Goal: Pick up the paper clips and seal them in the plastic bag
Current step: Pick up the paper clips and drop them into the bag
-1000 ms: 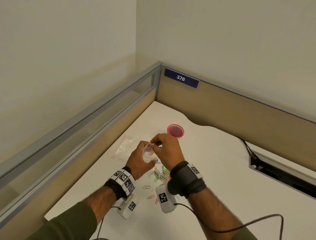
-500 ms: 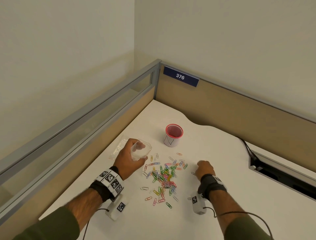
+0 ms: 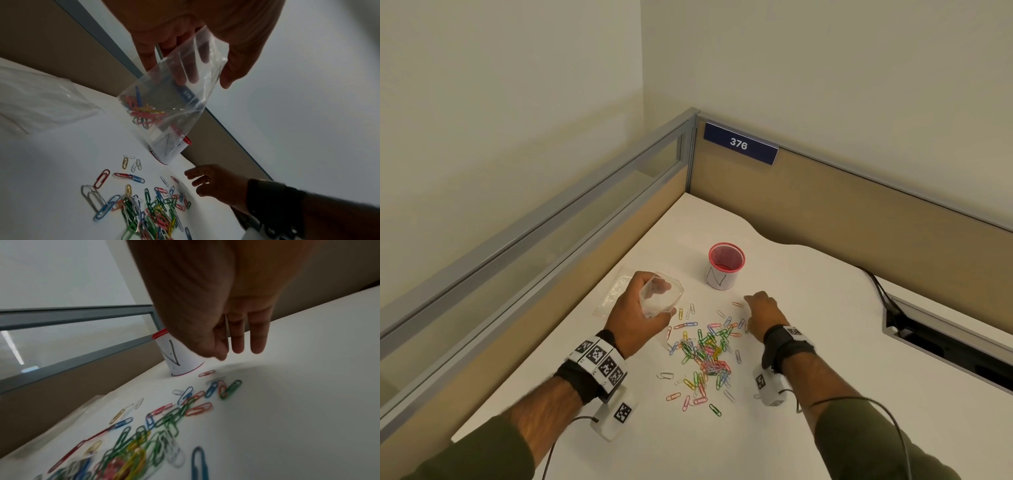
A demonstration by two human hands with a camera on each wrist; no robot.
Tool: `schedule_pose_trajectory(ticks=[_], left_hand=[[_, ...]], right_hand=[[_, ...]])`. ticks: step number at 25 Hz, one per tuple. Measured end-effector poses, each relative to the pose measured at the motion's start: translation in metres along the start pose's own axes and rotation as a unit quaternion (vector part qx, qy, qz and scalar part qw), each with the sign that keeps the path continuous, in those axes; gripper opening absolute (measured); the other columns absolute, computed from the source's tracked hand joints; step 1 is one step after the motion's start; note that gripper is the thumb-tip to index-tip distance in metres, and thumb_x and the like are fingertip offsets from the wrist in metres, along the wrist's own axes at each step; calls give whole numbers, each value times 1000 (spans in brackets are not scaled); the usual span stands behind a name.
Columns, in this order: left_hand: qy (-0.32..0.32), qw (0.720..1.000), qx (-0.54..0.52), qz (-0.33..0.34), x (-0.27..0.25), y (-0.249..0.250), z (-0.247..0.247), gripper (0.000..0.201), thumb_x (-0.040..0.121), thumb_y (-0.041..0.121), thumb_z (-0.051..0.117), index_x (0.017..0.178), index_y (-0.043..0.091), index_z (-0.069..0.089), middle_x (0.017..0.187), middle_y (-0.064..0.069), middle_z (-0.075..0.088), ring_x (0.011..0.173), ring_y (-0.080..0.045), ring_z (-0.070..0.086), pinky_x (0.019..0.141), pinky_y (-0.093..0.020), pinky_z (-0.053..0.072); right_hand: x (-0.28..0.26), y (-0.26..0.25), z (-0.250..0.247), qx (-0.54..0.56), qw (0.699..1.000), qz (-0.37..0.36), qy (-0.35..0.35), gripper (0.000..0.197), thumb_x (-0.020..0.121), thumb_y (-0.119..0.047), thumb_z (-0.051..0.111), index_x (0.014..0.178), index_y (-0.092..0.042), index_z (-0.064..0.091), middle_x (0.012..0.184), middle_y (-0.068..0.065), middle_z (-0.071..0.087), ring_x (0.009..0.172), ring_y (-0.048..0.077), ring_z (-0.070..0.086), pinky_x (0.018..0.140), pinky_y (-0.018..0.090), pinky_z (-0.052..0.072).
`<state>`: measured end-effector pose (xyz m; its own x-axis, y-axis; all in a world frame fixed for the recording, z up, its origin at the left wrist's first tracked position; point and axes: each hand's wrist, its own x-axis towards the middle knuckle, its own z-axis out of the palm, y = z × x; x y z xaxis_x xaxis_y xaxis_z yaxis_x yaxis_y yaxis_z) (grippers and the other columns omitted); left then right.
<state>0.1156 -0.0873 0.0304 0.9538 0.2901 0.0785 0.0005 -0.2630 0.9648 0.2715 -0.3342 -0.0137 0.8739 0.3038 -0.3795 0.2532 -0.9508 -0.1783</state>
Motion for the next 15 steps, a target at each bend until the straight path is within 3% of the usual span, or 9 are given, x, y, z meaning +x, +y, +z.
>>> schedule_pose_trajectory(ticks=[3, 7, 11, 13, 15], left_hand=[[-2, 1000, 0, 3, 0, 1, -3, 49, 79, 9, 81, 117, 20, 52, 118, 2, 65, 119, -10, 61, 90, -15, 48], [7, 1000, 5, -2, 2, 0, -4, 50, 79, 6, 81, 118, 16, 51, 117, 2, 65, 118, -11, 61, 87, -7, 47], [5, 1000, 4, -3, 2, -3, -5, 51, 79, 6, 81, 119, 17, 51, 117, 0, 65, 119, -14, 62, 89, -13, 47], [2, 1000, 5, -3, 1, -4, -5, 52, 79, 6, 82, 119, 17, 50, 117, 0, 65, 118, -14, 62, 91, -16, 47], [1, 1000, 5, -3, 0, -4, -6, 52, 79, 6, 82, 119, 18, 50, 117, 1, 65, 118, -13, 62, 92, -18, 47]], right_hand=[[5, -7, 9, -18, 999, -19, -32, 58, 87, -12, 58, 142, -17, 40, 137, 11, 38, 127, 30, 41, 105, 42, 44], [-19, -18, 40, -33, 997, -76, -10, 40, 91, -11, 51, 131, -16, 51, 128, 10, 45, 118, 27, 46, 98, 36, 46], [-40, -27, 45, 57, 996, -67, 10, 34, 94, -25, 52, 128, -22, 56, 125, 4, 54, 113, 23, 54, 98, 35, 47], [-47, -34, 44, 62, 995, -73, -14, 55, 85, -45, 63, 134, -25, 50, 128, 1, 51, 117, 23, 49, 98, 38, 47], [-54, -44, 47, 9, 993, -99, -63, 73, 73, -53, 72, 137, -28, 45, 130, 1, 46, 121, 24, 43, 98, 42, 47]])
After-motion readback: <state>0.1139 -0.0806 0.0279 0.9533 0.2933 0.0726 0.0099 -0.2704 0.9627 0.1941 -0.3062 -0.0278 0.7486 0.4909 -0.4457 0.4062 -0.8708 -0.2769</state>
